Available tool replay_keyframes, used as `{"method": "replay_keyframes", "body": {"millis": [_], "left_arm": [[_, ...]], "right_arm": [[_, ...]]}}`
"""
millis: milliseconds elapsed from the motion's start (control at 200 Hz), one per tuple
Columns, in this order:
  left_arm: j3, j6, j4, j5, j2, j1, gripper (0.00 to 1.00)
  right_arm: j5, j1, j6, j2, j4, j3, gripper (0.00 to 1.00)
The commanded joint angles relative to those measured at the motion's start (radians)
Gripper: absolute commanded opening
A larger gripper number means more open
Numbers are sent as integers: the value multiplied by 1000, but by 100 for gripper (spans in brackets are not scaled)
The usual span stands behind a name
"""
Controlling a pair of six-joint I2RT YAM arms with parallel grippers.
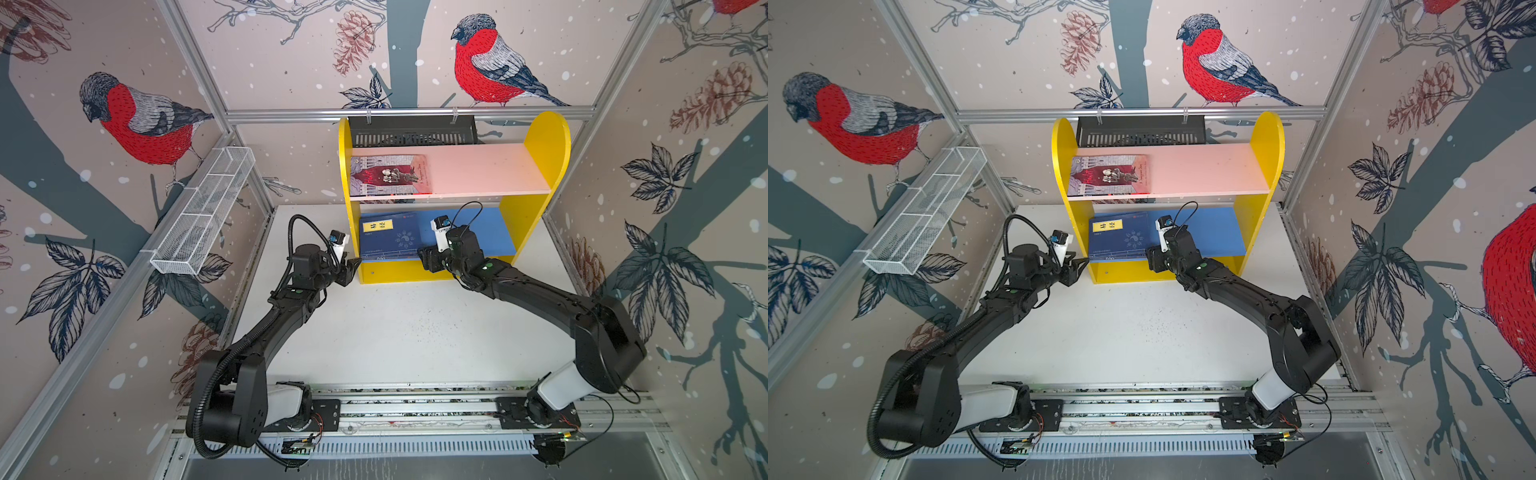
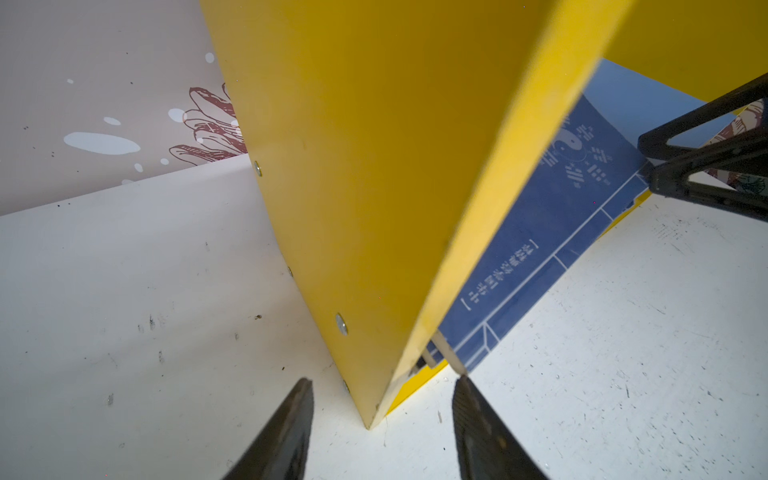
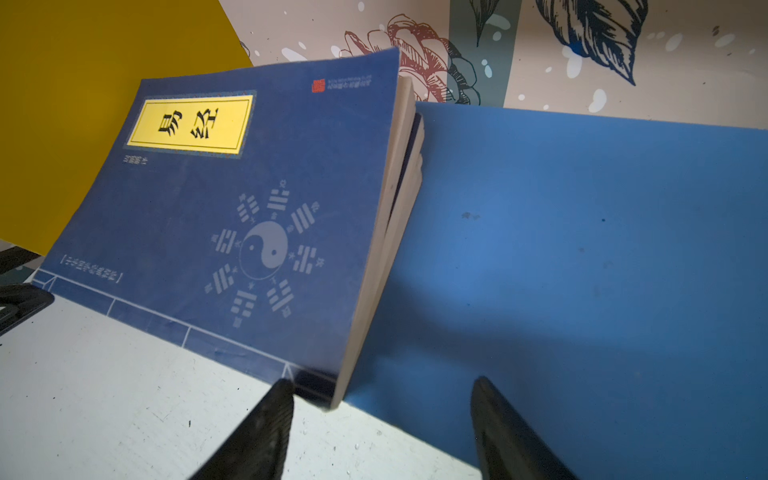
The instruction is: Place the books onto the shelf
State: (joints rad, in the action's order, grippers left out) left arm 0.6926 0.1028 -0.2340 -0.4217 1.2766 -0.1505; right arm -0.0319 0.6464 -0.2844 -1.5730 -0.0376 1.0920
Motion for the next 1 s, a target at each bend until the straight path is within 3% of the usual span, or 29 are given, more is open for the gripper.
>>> {"method": "replay_keyframes", "body": {"millis": [0, 485, 995], "left_arm": [[7, -5, -52, -9, 0, -3, 55], [-13, 38, -21, -52, -13, -5, 52], [14, 3, -83, -1, 34, -17, 53]], "right_arm": [[-1, 2, 7, -3, -1, 12, 68], [4, 11, 13, -4, 2, 26, 67], [0, 16, 13, 1, 7, 25, 67]]}}
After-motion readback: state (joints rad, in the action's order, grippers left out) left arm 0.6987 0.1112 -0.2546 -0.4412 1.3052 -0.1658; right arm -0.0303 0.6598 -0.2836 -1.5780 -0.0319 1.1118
